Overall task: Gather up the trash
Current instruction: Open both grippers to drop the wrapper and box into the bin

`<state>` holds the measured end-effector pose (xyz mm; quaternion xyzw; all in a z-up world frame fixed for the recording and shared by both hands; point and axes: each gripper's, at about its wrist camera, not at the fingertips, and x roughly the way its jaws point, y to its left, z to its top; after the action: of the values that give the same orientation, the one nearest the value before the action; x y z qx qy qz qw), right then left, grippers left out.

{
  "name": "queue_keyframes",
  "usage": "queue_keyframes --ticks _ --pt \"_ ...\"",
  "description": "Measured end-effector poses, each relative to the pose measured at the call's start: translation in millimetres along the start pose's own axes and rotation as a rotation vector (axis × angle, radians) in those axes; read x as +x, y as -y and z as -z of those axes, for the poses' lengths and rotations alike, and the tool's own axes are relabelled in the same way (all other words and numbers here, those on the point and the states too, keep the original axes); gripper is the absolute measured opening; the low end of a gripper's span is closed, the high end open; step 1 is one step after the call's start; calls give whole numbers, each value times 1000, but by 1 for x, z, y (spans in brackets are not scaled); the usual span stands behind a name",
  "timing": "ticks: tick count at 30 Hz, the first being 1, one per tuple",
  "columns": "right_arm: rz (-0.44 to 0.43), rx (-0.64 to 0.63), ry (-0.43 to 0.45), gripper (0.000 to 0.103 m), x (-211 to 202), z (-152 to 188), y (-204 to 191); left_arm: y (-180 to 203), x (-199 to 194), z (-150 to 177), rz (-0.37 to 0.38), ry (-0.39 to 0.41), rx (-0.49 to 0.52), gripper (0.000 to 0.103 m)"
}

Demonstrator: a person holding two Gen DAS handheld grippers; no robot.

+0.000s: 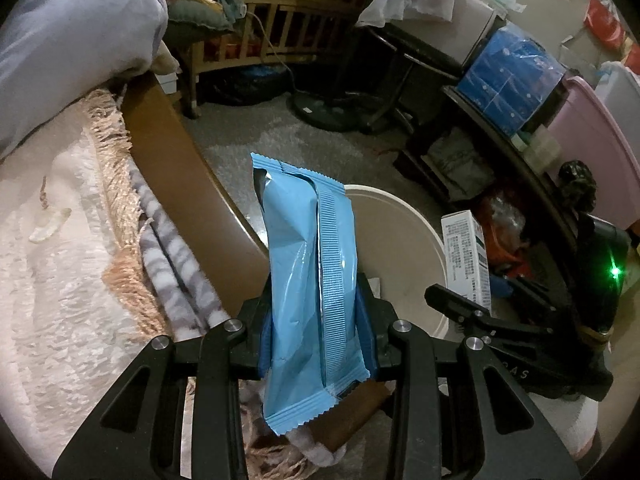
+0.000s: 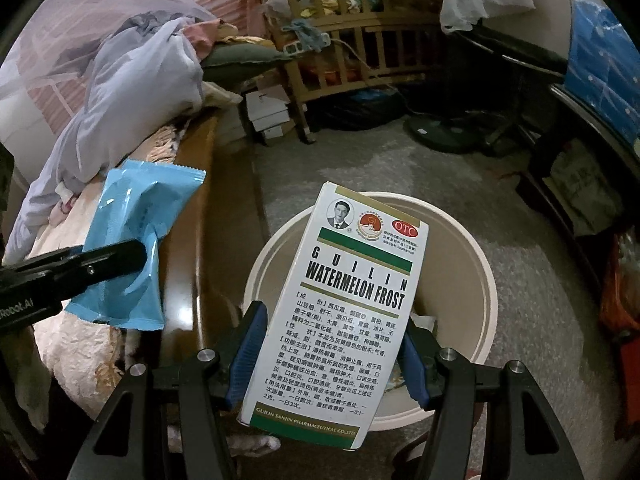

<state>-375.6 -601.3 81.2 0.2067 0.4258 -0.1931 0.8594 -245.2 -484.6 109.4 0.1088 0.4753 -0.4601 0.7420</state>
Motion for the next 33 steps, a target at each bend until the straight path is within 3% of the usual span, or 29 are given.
queue_keyframes --ticks 33 --pt "55 58 -31 59 23 8 31 28 45 -11 -18 -8 54 34"
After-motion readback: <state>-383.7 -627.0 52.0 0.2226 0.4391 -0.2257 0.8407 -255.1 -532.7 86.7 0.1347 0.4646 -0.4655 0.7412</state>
